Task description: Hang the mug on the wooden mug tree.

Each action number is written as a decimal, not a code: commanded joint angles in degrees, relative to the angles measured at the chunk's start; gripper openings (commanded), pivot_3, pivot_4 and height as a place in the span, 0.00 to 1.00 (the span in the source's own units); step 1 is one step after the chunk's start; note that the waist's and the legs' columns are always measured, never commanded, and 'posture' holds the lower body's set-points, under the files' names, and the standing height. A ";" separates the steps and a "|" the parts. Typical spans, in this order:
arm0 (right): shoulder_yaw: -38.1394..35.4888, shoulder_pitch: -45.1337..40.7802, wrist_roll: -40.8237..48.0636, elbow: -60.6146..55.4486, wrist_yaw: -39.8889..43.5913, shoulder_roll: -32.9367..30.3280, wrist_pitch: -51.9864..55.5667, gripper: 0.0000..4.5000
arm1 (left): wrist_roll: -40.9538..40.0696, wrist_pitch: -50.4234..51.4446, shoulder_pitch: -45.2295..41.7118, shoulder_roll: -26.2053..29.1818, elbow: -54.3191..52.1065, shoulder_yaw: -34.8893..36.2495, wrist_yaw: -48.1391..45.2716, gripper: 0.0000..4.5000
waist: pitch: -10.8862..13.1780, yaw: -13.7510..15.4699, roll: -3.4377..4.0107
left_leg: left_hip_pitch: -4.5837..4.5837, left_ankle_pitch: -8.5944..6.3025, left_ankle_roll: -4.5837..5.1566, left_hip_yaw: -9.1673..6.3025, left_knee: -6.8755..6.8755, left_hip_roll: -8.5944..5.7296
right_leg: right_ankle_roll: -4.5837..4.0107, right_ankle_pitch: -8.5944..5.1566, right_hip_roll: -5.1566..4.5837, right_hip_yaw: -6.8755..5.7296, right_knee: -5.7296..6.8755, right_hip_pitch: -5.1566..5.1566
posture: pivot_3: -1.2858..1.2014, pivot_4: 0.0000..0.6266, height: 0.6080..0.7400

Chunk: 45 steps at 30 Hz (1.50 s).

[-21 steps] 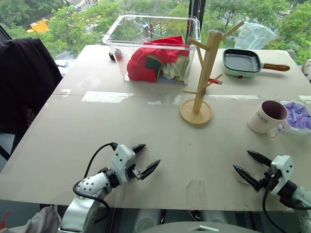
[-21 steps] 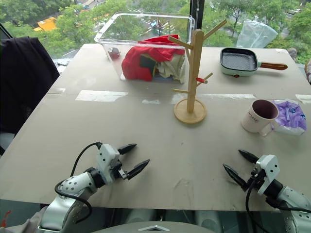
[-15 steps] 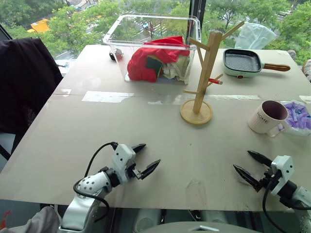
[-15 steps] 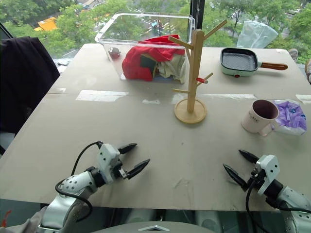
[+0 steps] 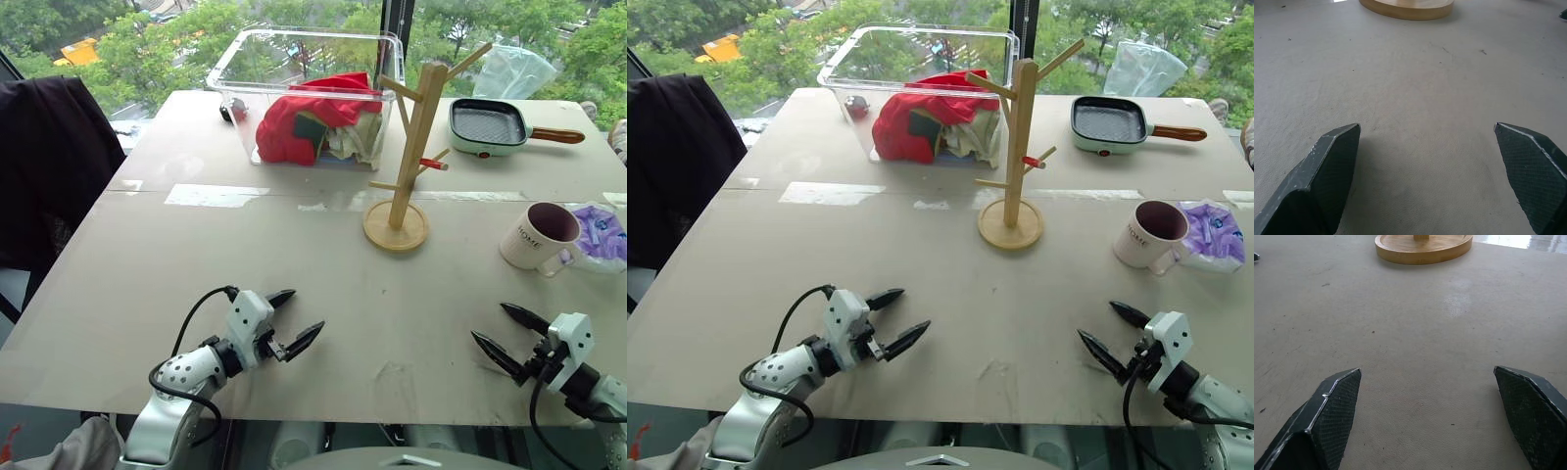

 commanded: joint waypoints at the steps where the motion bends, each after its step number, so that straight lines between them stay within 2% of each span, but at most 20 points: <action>1: -0.72 -0.35 -0.13 -0.69 -0.06 0.36 -0.90 0.98 | 0.35 0.25 -0.46 -0.07 0.90 -1.35 -0.51 1.00 | 0.00 0.02 0.00 | 0.00 0.00 0.00 0.00 0.00 0.00 | 0.00 0.00 0.02 0.00 0.01 0.00 | 0.52 0.24 1.00; 15: -3.50 3.03 -0.31 -2.29 -2.04 1.55 -2.19 0.98 | 0.48 -0.21 -2.74 0.55 2.43 -2.37 -2.49 1.00 | 0.00 0.11 0.01 | 0.00 0.00 0.00 0.00 0.01 0.00 | -0.05 0.03 0.19 0.03 0.01 0.00 | 0.52 0.24 1.00; 19: -8.41 3.67 2.91 -4.54 -6.80 2.63 0.37 0.98 | -0.77 0.16 -7.20 0.69 1.98 -3.10 -4.66 1.00 | 0.05 0.07 0.02 | -0.03 0.00 0.00 -0.01 0.06 0.00 | 0.00 0.00 0.21 0.02 0.04 -0.02 | 0.52 0.24 1.00; 22: -10.81 2.48 -0.05 -4.71 -14.99 3.95 2.89 0.98 | -1.84 1.61 -10.18 1.54 0.40 -4.49 -7.25 1.00 | 0.07 -0.04 -0.03 | -0.04 0.00 0.00 0.00 0.06 0.01 | -0.09 0.06 0.28 0.05 0.05 -0.03 | 0.52 0.24 1.00; 26: -13.43 -2.28 -1.60 -5.10 -25.73 5.34 8.10 0.98 | -8.10 8.07 -16.70 2.38 -5.01 -5.88 -10.94 1.00 | 0.11 -0.22 0.00 | -0.20 0.01 -0.01 0.09 0.03 0.03 | -0.20 0.12 0.36 0.17 0.14 -0.29 | 0.52 0.24 1.00; 30: -15.34 -7.26 -1.23 -4.59 -31.39 6.94 9.43 0.98 | -14.10 14.26 -22.00 3.93 -9.24 -6.13 -13.64 1.00 | 0.28 -0.17 -0.09 | -0.20 0.02 -0.01 0.14 0.13 0.02 | -0.20 0.13 0.41 0.25 0.21 -0.30 | 0.52 0.24 1.00; 34: -15.29 -9.97 -1.03 -4.16 -32.35 7.12 10.27 0.98 | -16.22 17.45 -24.33 5.05 -11.68 -6.10 -13.33 1.00 | 0.28 -0.21 -0.08 | -0.15 0.02 -0.01 0.13 0.07 -0.02 | -0.19 0.11 0.51 0.29 0.21 -0.26 | 0.52 0.24 1.00; 45: -12.98 -13.92 -2.59 2.88 -29.73 7.05 8.99 0.98 | -14.80 18.11 -25.45 4.78 -12.66 -6.49 -11.09 1.00 | 0.30 -0.24 -0.08 | -0.12 0.02 -0.01 0.15 0.08 -0.04 | -0.16 0.09 0.58 0.39 0.24 -0.24 | 0.52 0.24 1.00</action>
